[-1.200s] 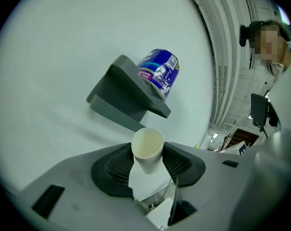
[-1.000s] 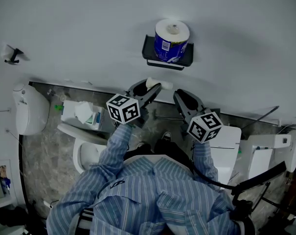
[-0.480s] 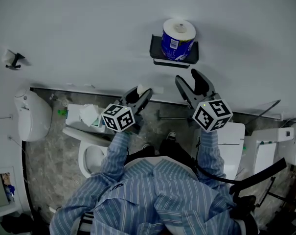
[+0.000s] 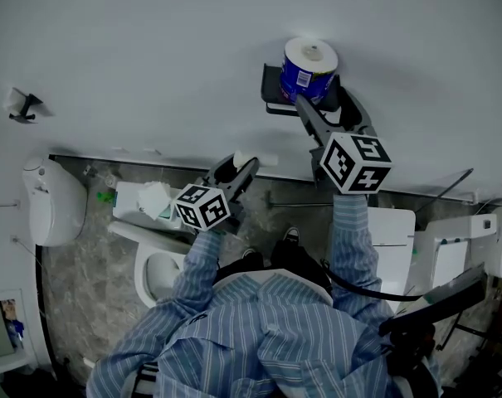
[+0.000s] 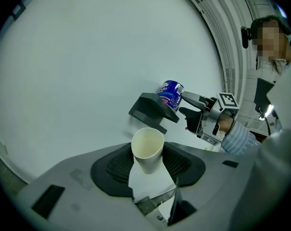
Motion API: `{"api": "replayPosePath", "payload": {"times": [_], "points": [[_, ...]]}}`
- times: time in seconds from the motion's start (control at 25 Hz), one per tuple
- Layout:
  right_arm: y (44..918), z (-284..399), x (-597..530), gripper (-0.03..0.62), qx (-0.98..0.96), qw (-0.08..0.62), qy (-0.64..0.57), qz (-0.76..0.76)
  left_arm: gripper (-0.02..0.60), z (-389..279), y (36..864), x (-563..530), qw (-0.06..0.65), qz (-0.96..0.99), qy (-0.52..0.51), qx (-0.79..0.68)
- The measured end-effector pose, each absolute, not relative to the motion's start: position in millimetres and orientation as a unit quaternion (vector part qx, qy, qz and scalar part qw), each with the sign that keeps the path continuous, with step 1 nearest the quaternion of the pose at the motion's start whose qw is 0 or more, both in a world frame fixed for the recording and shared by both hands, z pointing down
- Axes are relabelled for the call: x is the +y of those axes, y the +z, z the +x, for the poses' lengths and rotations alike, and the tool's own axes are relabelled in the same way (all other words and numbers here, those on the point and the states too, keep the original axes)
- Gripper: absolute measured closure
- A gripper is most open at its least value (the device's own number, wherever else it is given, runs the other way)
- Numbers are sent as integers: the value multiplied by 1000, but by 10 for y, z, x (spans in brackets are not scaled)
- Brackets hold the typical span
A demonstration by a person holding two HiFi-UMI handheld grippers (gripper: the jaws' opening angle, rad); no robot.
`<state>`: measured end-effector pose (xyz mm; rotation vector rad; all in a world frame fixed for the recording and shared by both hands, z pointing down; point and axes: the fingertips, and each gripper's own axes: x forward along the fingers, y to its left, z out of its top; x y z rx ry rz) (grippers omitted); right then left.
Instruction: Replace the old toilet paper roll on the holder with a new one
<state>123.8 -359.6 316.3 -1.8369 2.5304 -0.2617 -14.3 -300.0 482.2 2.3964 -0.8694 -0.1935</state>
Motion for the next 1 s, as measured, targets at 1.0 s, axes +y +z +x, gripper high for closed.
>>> {"api": "replayPosePath", "payload": {"times": [1.0], "points": [[3152,1082,-4077,178,756,-52,-46,-651,396,-311,4922,-3065,303,886,-71,-344]]}}
